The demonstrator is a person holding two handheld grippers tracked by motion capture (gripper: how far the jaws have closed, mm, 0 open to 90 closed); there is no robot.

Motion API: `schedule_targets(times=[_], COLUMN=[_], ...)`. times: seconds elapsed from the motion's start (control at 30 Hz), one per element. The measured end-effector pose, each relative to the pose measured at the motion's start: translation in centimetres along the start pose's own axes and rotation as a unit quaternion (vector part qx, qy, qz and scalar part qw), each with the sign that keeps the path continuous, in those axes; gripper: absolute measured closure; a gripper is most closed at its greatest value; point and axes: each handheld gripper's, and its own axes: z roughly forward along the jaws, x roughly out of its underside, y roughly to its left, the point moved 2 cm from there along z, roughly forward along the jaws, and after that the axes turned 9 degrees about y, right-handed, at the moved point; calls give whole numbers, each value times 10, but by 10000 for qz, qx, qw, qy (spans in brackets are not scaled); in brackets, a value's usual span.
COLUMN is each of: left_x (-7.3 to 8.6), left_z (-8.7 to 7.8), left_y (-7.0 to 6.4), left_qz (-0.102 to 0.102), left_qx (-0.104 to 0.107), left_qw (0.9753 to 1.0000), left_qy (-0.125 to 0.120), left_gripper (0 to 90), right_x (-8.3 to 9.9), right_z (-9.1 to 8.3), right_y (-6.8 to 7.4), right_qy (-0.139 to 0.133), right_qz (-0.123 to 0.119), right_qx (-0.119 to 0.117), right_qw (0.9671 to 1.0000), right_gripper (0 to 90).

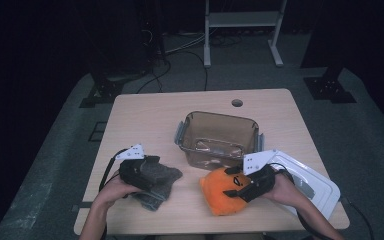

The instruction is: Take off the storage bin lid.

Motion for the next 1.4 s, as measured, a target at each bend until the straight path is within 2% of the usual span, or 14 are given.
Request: schedule_targets(times=[0.3,0.37,0.53,0.67,0.73,1.0,1.2,1.4], left_x=[0,0,0,0,-1,-2,-2,-2], left_z=[-2,-1,0,-1,-3,-3,-5,-6], left_y=[0,0,0,-1,-1,-3,-1,0], left_qz=[-16,-13,1,5,-3,2,-33,-36], left_qx=[-14,-11,0,10,68,83,102,89], left_qw=[10000,10000,10000,10000,9999,9999,9997,9997], left_qy=[-29,-27,-6,-20,-117,-130,-235,-227], left_gripper=[38,38,38,38,38,38,38,38], right_x=[6,6,4,4,5,4,3,-3], right_z=[10,10,15,18,20,25,20,10], right_y=[3,6,12,16,16,25,28,26], right_qy=[2,22,66,73,87,333,229,15], right_qz=[147,87,118,94,211,124,106,411], right_qx=[90,144,318,359,377,541,542,324], right_qw=[9999,9999,9994,9993,9990,9979,9982,9986], right_gripper=[336,334,316,284,317,527,662,701])
